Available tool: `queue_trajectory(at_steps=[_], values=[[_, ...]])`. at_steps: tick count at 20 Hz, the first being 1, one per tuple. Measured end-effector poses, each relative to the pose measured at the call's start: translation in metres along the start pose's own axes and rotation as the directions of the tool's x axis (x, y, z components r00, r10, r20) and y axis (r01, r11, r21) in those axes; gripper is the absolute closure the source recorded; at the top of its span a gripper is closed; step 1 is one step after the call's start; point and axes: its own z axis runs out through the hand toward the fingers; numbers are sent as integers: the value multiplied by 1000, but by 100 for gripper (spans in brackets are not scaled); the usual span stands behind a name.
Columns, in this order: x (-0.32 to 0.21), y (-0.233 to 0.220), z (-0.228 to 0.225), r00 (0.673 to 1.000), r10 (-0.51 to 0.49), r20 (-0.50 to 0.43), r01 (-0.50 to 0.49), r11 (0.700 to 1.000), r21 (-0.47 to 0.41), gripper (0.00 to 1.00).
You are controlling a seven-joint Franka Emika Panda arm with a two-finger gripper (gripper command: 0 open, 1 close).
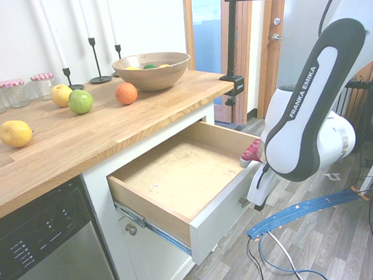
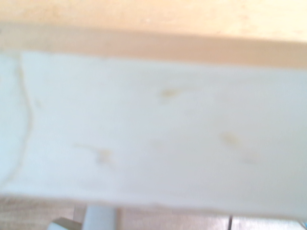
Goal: Close the drawer
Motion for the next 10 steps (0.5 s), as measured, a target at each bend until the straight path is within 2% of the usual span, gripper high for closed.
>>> queue_trajectory(at_steps=[10], values=[[52, -40, 2, 999, 31, -8, -31, 999, 19, 100]])
